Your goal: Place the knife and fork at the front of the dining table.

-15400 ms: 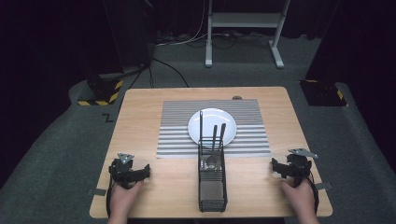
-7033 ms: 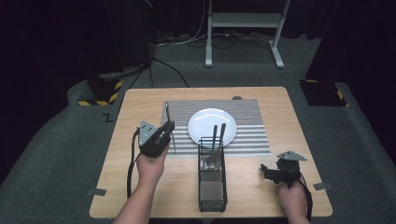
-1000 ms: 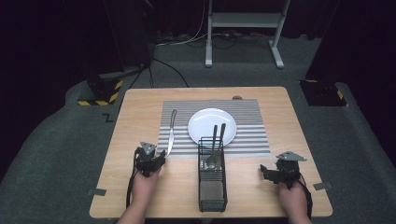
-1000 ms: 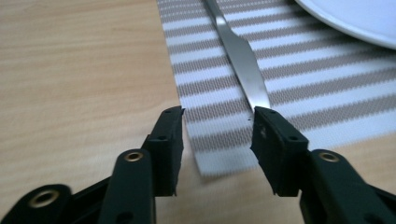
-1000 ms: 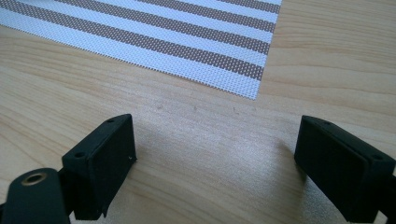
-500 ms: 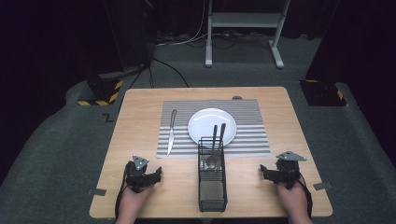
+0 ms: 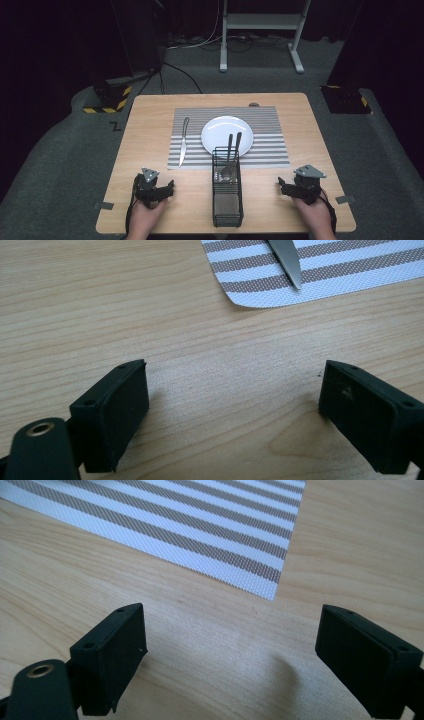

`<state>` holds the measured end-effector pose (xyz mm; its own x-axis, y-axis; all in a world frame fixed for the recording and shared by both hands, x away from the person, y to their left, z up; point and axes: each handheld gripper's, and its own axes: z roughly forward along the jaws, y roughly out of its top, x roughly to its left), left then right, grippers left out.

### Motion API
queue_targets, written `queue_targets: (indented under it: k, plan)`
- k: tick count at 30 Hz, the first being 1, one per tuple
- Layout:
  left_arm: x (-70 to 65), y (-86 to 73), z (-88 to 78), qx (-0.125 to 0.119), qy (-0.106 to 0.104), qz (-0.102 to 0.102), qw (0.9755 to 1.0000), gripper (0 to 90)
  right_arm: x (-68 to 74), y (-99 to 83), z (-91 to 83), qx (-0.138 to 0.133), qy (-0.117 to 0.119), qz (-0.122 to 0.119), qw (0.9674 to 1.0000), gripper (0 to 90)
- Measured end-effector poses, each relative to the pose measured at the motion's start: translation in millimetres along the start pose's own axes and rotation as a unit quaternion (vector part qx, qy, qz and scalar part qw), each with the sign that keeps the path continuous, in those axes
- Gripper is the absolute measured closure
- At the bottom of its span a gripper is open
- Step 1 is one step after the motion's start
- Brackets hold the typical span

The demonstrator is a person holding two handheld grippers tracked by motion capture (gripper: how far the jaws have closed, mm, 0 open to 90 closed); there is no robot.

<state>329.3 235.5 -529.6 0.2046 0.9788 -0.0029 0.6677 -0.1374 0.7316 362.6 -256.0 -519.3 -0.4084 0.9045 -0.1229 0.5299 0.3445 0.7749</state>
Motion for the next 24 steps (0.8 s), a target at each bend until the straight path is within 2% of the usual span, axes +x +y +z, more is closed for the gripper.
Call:
queue_targets:
  k: [6, 12, 20, 24]
  plan:
    - [0.2, 0.1, 0.1, 0.001, -0.003, -0.001, 1.0, 11.8, 8.0, 6.7, -10.5, -0.044, 0.002, -0.006, 0.999, 12.4]
    - [0.0, 0.7, 0.8, 0.003, -0.003, 0.002, 1.0, 10.1, 17.0, 11.7, -17.0, -0.06, 0.007, -0.017, 0.998, 12.2]
    - [0.1, 1.2, 2.3, 0.011, 0.006, -0.009, 0.9999, 3.5, 27.2, 24.4, -28.0, -0.089, 0.014, -0.02, 0.9957, 12.2]
    - [0.0, 1.2, 2.3, 0.011, 0.006, -0.01, 0.9999, 3.4, 33.2, 28.5, -32.0, -0.101, 0.019, -0.021, 0.9944, 12.1]
